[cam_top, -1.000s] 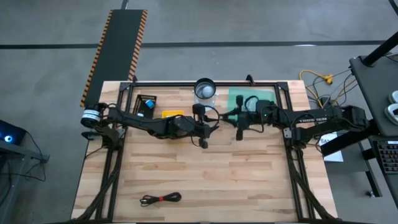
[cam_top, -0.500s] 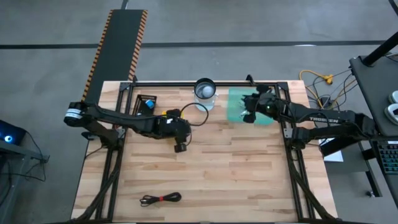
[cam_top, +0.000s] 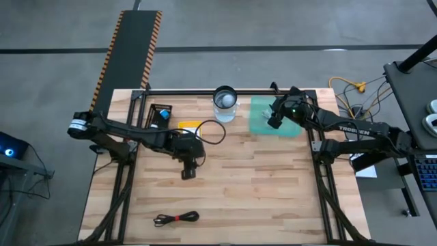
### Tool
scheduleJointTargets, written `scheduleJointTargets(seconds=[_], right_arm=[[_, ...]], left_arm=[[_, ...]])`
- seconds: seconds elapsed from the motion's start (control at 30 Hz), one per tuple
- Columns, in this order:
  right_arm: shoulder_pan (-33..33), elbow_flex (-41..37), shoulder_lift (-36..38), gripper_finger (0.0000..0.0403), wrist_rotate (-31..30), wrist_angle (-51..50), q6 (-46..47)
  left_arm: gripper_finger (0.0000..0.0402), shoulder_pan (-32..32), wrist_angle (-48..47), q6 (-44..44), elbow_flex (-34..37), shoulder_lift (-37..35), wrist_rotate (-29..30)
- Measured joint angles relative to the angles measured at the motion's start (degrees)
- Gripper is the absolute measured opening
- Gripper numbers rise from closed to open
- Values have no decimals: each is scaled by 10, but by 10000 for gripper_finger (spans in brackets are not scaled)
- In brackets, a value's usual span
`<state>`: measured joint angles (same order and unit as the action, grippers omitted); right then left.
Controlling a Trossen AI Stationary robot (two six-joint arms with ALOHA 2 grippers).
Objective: Pick and place items into bin
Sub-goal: Put the black cable charger into the light blue bin
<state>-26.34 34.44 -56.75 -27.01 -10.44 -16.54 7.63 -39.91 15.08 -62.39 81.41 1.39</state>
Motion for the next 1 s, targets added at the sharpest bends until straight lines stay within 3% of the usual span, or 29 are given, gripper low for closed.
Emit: scheduleJointTargets(seconds=[0.17, 0.3, 1.0], right_arm=[[0, 0, 0, 206, 0, -1, 52], [0, 0, 0, 204, 0, -1, 78], [2, -1, 0, 203, 5, 0, 123]], left_arm=[[158, 14, -1, 62, 0, 0, -108], [158, 50, -1, 118, 1, 12, -154], [158, 311, 61, 508, 2, 136, -157]])
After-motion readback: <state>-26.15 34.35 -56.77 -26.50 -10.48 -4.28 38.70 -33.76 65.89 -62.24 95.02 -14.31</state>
